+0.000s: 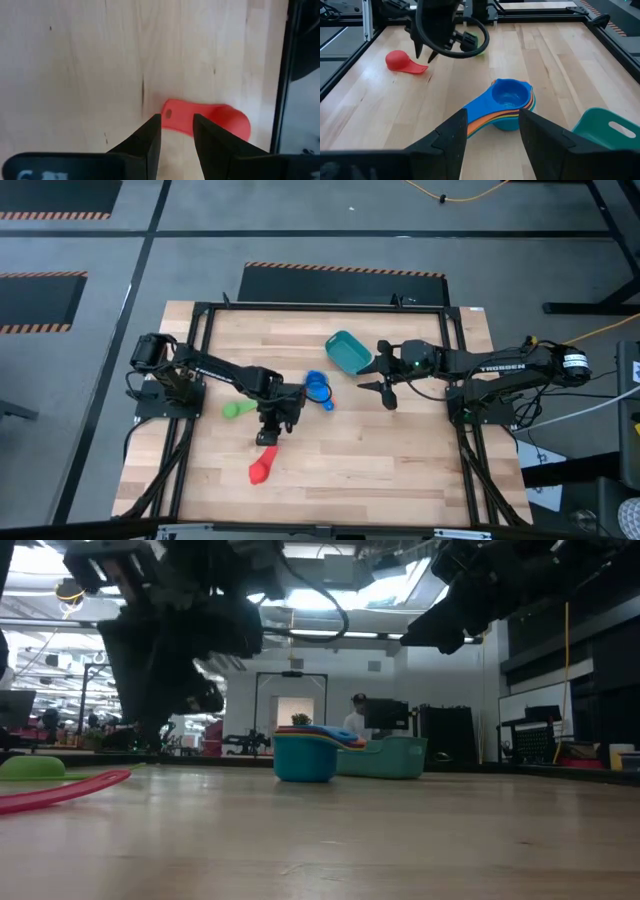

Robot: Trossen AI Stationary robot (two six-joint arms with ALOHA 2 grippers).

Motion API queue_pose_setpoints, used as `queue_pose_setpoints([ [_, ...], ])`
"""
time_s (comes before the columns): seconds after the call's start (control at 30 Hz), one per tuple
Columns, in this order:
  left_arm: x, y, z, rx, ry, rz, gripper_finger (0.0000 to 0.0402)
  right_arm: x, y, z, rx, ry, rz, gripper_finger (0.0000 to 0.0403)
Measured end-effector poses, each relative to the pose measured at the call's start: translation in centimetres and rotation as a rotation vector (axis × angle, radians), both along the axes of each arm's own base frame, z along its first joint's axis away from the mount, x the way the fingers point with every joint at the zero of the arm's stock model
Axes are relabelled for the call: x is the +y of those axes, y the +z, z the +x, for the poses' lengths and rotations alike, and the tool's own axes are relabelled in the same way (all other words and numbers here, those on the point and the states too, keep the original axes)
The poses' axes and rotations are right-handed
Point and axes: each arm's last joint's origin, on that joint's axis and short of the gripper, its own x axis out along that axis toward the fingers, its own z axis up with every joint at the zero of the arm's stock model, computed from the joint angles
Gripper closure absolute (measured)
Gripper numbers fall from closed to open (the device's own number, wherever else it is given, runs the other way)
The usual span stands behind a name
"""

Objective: Nest measuring cups in basket
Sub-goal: Stack the red measuring cup on top of the blue measuring cup

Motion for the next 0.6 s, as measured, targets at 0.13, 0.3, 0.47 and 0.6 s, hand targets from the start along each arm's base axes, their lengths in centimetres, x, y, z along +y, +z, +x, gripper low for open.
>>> queue_pose_setpoints([
  [0.13,0.0,-1.4,-0.5,-0.006,0.018,-0.006,0.0296,0.0,0.0,0.0,0.000,0.000,0.000,0.0221],
  [0.3,0.1,-2.7,-1.2,-0.015,0.030,-0.012,0.0296,0.0,0.0,0.0,0.000,0.000,0.000,0.0221],
  [0.47,0.1,-3.5,-1.6,-0.015,0.034,-0.041,0.0296,0.0,0.0,0.0,-0.001,0.000,0.000,0.0221],
  [0.6,0.0,-4.0,-1.8,-0.026,0.052,-0.091,0.0296,0.0,0.0,0.0,-0.001,0.000,0.000,0.0221],
])
